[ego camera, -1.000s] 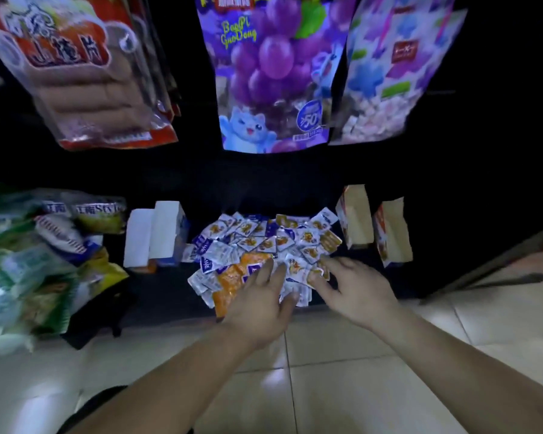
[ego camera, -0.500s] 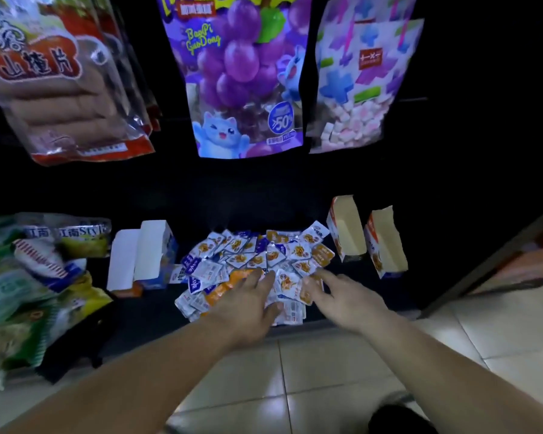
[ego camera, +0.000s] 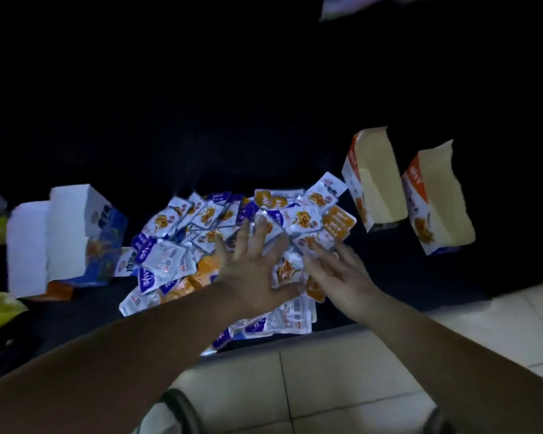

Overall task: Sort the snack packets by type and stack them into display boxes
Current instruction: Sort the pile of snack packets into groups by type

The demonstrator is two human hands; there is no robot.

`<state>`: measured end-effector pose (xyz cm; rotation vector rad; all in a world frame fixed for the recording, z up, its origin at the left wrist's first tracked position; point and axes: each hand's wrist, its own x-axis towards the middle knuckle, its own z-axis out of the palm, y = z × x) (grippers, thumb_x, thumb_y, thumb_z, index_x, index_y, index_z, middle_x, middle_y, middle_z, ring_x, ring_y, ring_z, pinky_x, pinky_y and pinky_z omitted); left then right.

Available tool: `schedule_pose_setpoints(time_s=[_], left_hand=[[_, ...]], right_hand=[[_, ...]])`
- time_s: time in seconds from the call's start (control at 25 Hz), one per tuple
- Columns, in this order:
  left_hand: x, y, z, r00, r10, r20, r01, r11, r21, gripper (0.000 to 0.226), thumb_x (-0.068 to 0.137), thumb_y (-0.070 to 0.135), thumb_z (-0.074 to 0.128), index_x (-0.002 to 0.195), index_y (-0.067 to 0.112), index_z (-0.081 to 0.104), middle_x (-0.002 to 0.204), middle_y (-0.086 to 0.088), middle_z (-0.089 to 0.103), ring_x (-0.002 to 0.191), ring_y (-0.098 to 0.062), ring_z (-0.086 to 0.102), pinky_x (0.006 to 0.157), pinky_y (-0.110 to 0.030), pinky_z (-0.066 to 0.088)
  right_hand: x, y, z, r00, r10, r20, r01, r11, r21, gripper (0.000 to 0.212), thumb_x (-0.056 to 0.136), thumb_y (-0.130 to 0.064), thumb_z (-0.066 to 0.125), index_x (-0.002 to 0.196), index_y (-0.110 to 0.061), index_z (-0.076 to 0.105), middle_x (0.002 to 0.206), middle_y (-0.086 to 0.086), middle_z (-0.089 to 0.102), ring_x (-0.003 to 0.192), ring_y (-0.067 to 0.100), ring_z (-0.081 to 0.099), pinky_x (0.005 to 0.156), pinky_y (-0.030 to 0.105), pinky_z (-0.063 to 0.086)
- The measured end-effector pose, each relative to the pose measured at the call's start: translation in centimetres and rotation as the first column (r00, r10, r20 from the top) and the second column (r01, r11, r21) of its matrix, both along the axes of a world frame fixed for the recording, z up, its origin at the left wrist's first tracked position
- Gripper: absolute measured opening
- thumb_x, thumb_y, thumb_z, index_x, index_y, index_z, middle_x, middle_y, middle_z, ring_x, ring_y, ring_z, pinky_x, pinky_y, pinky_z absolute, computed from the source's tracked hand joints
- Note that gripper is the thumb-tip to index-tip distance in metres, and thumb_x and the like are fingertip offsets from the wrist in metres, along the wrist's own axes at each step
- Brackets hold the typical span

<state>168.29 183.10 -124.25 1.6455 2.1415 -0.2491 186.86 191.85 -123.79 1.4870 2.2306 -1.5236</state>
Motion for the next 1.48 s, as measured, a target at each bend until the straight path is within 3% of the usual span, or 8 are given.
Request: schedule_pose_setpoints(time_s=[0.36,0.6,0.72,0.84,0.96,1.08,1.24,1.48], left_hand=[[-2.3,-4.3,-5.4,0.995,0.012,-0.096,0.005,0.984,0.178,0.087,0.09,0.085,0.023,0.161,0.045,-0.006,0.169,0.008,-0.026,0.155,-0.023,-0.027,0.117,-0.068,-0.017],[-3.8,-5.5,-4.7,0.999,-0.006,-0.051,0.019,0.968,0.251,0.09,0.082,0.085,0.037,0.161,0.045,0.017,0.173,0.008,-0.01,0.159,-0.022,-0.014,0.118,-0.068,-0.016],[-2.0,-4.1,-3.7,1.0,0.016,-0.022,-0.002,0.841,0.541,0.074,0.081,0.071,0.057,0.144,0.031,0.056,0.163,-0.003,0.037,0.153,-0.031,0.028,0.121,-0.068,0.011],[0.3,-1.7,-5.3,0.997,-0.074,-0.021,0.075,0.886,0.457,0.084,0.077,0.068,0.062,0.151,0.031,0.047,0.163,-0.007,0.038,0.152,-0.037,0.028,0.122,-0.066,0.015],[0.7,-0.9,-6.6,0.994,-0.087,-0.06,0.105,0.886,0.451,0.08,0.074,0.058,0.073,0.146,0.029,0.054,0.148,-0.002,0.056,0.144,-0.038,0.042,0.121,-0.065,0.023],[0.3,-1.4,-6.1,0.996,-0.031,-0.086,0.077,0.787,0.611,0.074,0.072,0.042,0.086,0.139,0.022,0.062,0.117,0.001,0.068,0.121,-0.034,0.056,0.114,-0.062,0.034],[0.3,-1.4,-4.9,1.0,0.006,-0.03,0.017,0.695,0.719,0.063,0.079,0.019,0.076,0.141,0.018,0.061,0.104,-0.002,0.06,0.101,-0.031,0.053,0.089,-0.05,0.049],[-0.3,-1.9,-2.4,0.872,0.224,0.435,-0.481,0.557,0.677,0.047,0.095,0.015,0.069,0.141,0.022,0.059,0.104,0.012,0.052,0.065,-0.012,0.057,0.053,-0.017,0.042]], right_hand=[[-2.9,-3.8,-5.5,1.0,0.001,0.024,-0.002,0.999,0.033,0.077,0.088,-0.082,0.017,0.158,-0.051,0.016,0.169,-0.016,-0.011,0.154,0.008,-0.021,0.124,0.042,-0.016],[-2.4,-2.0,-4.5,0.984,-0.165,-0.068,0.178,0.863,0.473,0.068,0.083,-0.075,0.028,0.128,-0.04,0.065,0.129,-0.008,0.043,0.126,0.022,0.038,0.106,0.035,0.026],[-1.0,0.9,-4.5,0.995,-0.087,0.037,0.069,0.935,0.347,0.061,0.093,-0.075,0.035,0.148,-0.049,0.044,0.16,-0.014,0.019,0.151,0.016,0.01,0.125,0.04,0.011],[-0.3,1.4,-5.0,0.995,0.011,0.104,-0.027,0.987,0.16,0.054,0.1,-0.065,0.037,0.152,-0.055,0.031,0.169,-0.021,0.001,0.156,0.011,-0.009,0.127,0.039,-0.002],[1.2,1.6,-5.8,0.998,0.02,0.067,-0.043,0.935,0.353,0.039,0.101,-0.048,0.053,0.139,-0.049,0.056,0.153,-0.01,0.04,0.145,0.02,0.023,0.124,0.038,0.013],[2.9,2.4,-6.1,0.999,0.005,0.035,-0.023,0.847,0.531,0.033,0.092,-0.038,0.072,0.125,-0.036,0.072,0.13,-0.001,0.056,0.129,0.035,0.042,0.115,0.046,0.031],[2.5,3.0,-6.3,0.993,0.084,0.078,-0.11,0.895,0.432,0.054,0.088,-0.037,0.077,0.138,-0.025,0.061,0.149,0.001,0.051,0.146,0.036,0.033,0.119,0.053,0.027],[2.2,3.0,-5.6,0.987,-0.146,-0.064,0.16,0.912,0.378,0.045,0.089,-0.024,0.077,0.131,-0.029,0.062,0.117,0.0,0.054,0.106,0.022,0.059,0.084,0.036,0.051]])
